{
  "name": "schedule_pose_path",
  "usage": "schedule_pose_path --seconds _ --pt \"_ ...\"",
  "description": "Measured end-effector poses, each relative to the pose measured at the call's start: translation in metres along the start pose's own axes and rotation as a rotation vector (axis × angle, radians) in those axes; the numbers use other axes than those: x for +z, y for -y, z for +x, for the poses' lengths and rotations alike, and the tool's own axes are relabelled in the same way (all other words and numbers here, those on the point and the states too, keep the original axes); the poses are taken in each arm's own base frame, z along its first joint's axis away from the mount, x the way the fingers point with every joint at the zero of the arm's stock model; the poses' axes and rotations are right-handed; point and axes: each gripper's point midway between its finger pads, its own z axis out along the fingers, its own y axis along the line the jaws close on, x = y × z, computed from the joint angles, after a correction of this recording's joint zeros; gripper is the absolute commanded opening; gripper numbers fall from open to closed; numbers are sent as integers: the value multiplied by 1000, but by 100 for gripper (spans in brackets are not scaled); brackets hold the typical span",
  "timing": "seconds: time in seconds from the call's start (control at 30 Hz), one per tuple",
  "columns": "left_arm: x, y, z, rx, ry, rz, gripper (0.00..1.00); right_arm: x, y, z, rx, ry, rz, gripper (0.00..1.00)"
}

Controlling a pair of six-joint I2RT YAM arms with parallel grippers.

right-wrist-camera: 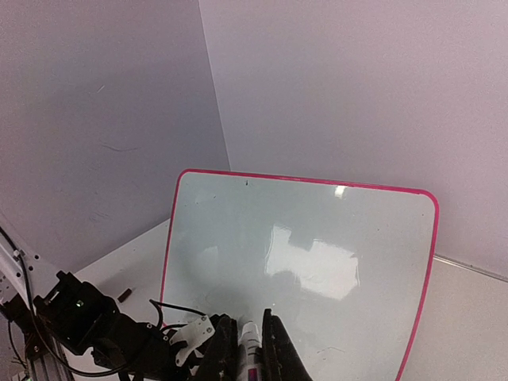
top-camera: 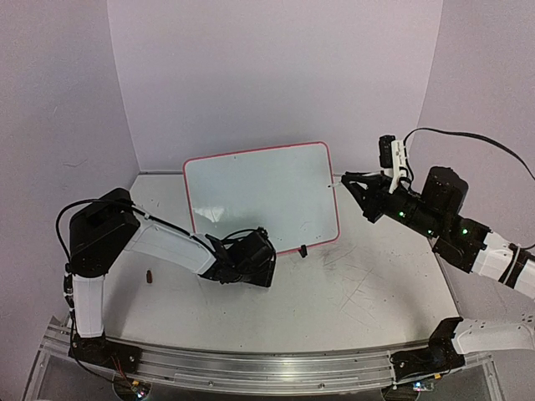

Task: Write a sentence on the whiteboard
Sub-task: Move the whiteboard stand to the center of the board, then hold the whiteboard at the center of the board.

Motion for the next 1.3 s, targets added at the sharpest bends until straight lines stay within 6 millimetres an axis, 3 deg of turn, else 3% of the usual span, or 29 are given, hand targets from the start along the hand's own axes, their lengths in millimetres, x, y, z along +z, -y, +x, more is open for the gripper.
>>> schedule_pose_path --seconds 0.13,0.3,0.53,0.67,0.73,0.87,0.97,1.03,1.1,1.2,1.3 --pt "-4 4 2 11 -5 27 80 0 2 0 -8 0 9 0" --pt "-40 15 -3 28 3 124 82 1 6 2 -24 -5 36 0" --pt "-126 27 -58 42 174 265 85 9 18 20 -32 -60 93 0" --pt "-168 16 -91 41 278 300 85 15 24 28 -16 -82 117 0" --pt "-183 -9 -108 11 323 300 87 19 26 32 4 -96 127 0" --pt "-216 -107 -150 -131 461 188 90 29 25 35 20 -125 117 0" --pt "-239 -151 -161 -194 533 160 90 35 19 37 19 -143 82 0" --pt "-243 -164 -161 -213 545 182 90 38 15 38 14 -154 57 0" --pt "-238 -192 -159 -262 553 176 89 43 14 41 12 -169 42 0" --pt "-219 -227 -138 -341 532 204 89 54 9 40 6 -182 9 0" --pt "-203 -233 -116 -378 502 278 87 63 4 40 5 -191 -23 0"
